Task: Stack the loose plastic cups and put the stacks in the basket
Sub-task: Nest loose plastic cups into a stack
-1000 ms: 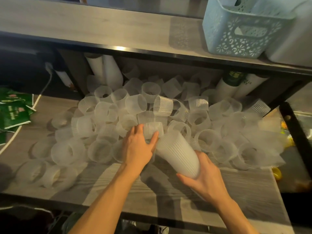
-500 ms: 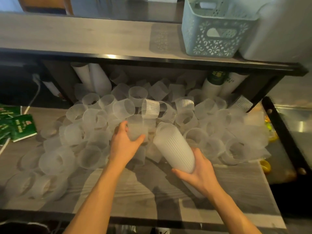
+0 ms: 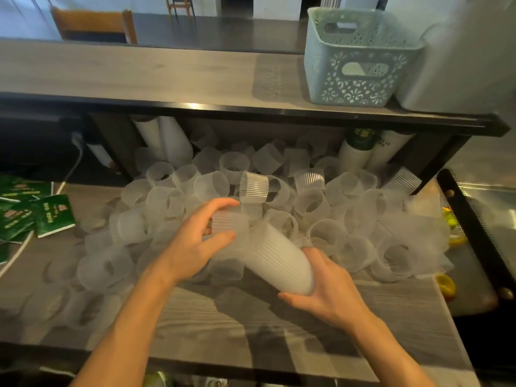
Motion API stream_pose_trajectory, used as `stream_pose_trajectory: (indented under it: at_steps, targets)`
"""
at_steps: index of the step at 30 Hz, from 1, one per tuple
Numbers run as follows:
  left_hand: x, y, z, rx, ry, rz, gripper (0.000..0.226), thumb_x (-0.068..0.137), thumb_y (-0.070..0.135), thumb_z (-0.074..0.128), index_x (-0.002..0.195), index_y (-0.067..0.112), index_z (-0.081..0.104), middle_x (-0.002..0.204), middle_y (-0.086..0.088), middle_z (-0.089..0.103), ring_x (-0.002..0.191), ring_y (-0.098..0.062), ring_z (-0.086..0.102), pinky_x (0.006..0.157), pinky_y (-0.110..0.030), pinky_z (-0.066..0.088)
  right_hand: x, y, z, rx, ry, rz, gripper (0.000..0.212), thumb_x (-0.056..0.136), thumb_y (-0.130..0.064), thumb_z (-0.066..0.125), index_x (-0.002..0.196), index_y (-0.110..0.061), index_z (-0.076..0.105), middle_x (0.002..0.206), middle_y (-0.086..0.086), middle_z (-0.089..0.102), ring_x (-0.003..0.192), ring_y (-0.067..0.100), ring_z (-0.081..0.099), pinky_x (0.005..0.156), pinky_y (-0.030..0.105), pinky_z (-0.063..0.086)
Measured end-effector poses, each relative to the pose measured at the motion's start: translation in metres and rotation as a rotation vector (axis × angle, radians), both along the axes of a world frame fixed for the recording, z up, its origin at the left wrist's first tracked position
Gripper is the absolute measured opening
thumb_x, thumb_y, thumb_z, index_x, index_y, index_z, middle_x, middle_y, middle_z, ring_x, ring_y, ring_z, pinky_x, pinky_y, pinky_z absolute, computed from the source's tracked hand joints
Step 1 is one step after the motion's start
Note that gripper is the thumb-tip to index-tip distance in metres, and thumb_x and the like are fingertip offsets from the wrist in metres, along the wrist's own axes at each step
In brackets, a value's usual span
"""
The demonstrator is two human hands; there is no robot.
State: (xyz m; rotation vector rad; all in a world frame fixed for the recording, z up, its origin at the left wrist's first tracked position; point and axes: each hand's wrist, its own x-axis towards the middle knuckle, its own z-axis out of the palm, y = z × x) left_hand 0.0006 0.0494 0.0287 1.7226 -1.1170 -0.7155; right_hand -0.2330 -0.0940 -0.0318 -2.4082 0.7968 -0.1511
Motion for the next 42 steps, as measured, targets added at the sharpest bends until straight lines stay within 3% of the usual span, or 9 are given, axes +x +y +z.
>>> stream_pose_trajectory:
  at_steps: [5,8,13,17,20,24,29,38,42]
  targets:
    - [-0.009,-0.009,0.005,0.131,-0.186,-0.179,0.066,0.078,0.06,0.043,0.142,0.045,0.036,0.127,0.018,0.044,0.112,0.007,0.044,0.087,-0.013,0.033,0.013,0.01,0.006,-0.024,-0.025,0.067,0.084,0.062,-0.078,0.063,0.129,-0.033,0.042,0.114,-0.017,0.051,0.099,0.009,0.057,0.079,0.031,0.048]
    - [-0.023,-0.01,-0.006,0.095,-0.089,-0.163,0.066,0.085,0.071,0.033,0.147,0.05,0.028,0.138,0.029,0.039,0.127,0.013,0.035,0.099,-0.014,0.032,0.02,0.017,0.007,0.003,-0.031,0.078,0.083,0.062,-0.078,0.064,0.128,-0.032,0.042,0.114,-0.016,0.052,0.098,0.009,0.057,0.082,0.033,0.05]
    - [-0.021,-0.011,-0.027,-0.037,0.055,0.096,0.063,0.086,0.07,0.036,0.14,0.039,0.045,0.135,0.022,0.052,0.126,0.007,0.045,0.099,-0.015,0.035,0.021,0.02,-0.002,0.039,0.005,0.023,0.079,0.06,-0.078,0.063,0.122,-0.034,0.042,0.111,-0.015,0.055,0.096,0.011,0.058,0.077,0.032,0.048]
    - [0.0,-0.001,-0.045,-0.067,0.101,0.43,0.061,0.087,0.068,0.043,0.13,0.027,0.056,0.119,0.008,0.064,0.11,0.0,0.058,0.098,-0.029,0.048,0.009,0.013,-0.01,0.094,-0.027,-0.129,0.081,0.059,-0.078,0.064,0.124,-0.035,0.041,0.113,-0.015,0.055,0.097,0.011,0.058,0.079,0.034,0.05]
    - [0.006,0.015,-0.059,0.057,-0.071,0.462,0.046,0.091,0.053,0.056,0.127,0.025,0.055,0.11,0.011,0.061,0.097,0.004,0.057,0.087,-0.024,0.051,0.0,0.01,-0.013,0.159,-0.057,-0.21,0.076,0.056,-0.076,0.067,0.117,-0.039,0.041,0.11,-0.018,0.055,0.093,0.006,0.057,0.07,0.021,0.045]
    - [-0.001,0.022,-0.088,0.292,-0.391,0.368,0.071,0.082,0.064,0.059,0.138,0.021,0.049,0.132,0.004,0.053,0.121,-0.019,0.051,0.098,-0.039,0.045,-0.005,0.01,-0.016,0.195,-0.069,-0.272,0.076,0.053,-0.075,0.068,0.114,-0.042,0.038,0.107,-0.021,0.054,0.092,0.003,0.056,0.067,0.019,0.041]
    - [-0.027,0.009,-0.106,0.398,-0.84,0.463,0.076,0.069,0.078,0.051,0.107,0.014,0.065,0.106,-0.005,0.06,0.101,-0.029,0.053,0.092,-0.046,0.039,-0.006,0.016,-0.018,0.192,-0.042,-0.257,0.076,0.053,-0.075,0.069,0.114,-0.044,0.037,0.107,-0.021,0.053,0.093,-0.004,0.054,0.067,0.015,0.04]
    - [-0.038,0.0,-0.133,0.433,-0.837,0.425,0.081,0.063,0.067,0.074,0.119,0.01,0.063,0.112,-0.01,0.064,0.123,-0.032,0.048,0.114,-0.052,0.022,-0.009,0.021,-0.025,0.201,0.001,-0.216,0.072,0.062,-0.057,0.083,0.114,-0.04,0.036,0.106,-0.022,0.048,0.093,-0.011,0.049,0.068,0.011,0.039]
    - [-0.036,0.006,-0.12,0.312,-0.644,0.458,0.078,0.067,0.048,0.08,0.13,0.012,0.05,0.117,-0.011,0.063,0.117,-0.032,0.055,0.11,-0.049,0.035,-0.011,0.019,-0.027,0.223,-0.001,-0.218,0.076,0.057,-0.065,0.079,0.115,-0.04,0.037,0.107,-0.02,0.048,0.095,-0.01,0.049,0.068,0.011,0.041]
